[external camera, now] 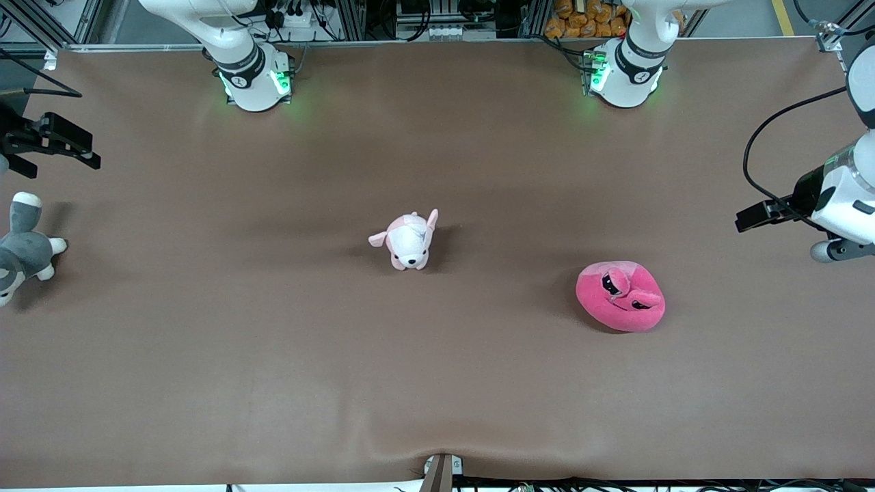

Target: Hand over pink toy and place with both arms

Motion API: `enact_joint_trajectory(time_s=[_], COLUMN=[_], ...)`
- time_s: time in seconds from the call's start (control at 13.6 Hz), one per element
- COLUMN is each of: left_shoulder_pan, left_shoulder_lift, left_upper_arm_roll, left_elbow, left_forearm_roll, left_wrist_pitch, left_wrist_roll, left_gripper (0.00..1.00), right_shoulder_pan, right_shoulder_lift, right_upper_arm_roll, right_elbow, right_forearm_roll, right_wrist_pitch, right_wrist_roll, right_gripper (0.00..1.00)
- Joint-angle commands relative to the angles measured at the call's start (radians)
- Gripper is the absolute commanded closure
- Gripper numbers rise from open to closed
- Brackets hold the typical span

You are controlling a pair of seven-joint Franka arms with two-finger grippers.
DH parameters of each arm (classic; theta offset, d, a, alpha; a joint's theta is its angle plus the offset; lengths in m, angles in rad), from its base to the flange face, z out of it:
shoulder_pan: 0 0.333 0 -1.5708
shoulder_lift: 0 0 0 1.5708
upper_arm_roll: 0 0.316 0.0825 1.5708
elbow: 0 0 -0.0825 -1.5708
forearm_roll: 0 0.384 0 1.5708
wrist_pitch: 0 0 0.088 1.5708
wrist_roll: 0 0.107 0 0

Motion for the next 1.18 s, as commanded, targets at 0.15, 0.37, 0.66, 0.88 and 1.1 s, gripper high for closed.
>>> enact_joint_trajectory(time_s=[0.15,0.37,0.66,0.88,1.1], left_shoulder_pan=[-0.006,-0.013,-0.025,-0.014,-0.016], left_shoulder_lift=[0.046,0.063,0.103,0.126,0.153], left_upper_arm_roll=[-0.003,-0.011,-0.012,-0.012,-0.012], left_elbow=[0.009,0.008,0.008,0.003,0.005], left_forearm_roll=[-0.016,-0.016,-0.019,-0.08,-0.14], left_wrist_pitch=[0.055,0.072,0.082,0.121,0.162], left_wrist_roll=[-0.108,-0.268,-0.48,-0.563,-0.707], left_gripper=[0.0,0.0,0.0,0.0,0.0], right_shoulder_pan=[0.026,0.046,0.037,0.037,0.037], right_shoulder_lift=[0.015,0.014,0.011,0.015,0.014], right_upper_arm_roll=[0.013,0.024,0.024,0.022,0.024], right_elbow=[0.002,0.008,0.011,0.002,0.007], right_forearm_roll=[0.014,0.052,0.215,0.284,0.357], right_wrist_pitch=[0.004,-0.002,-0.024,-0.044,-0.093], right_wrist_roll=[0.166,0.263,0.359,0.36,0.349], right_gripper=[0.0,0.0,0.0,0.0,0.0])
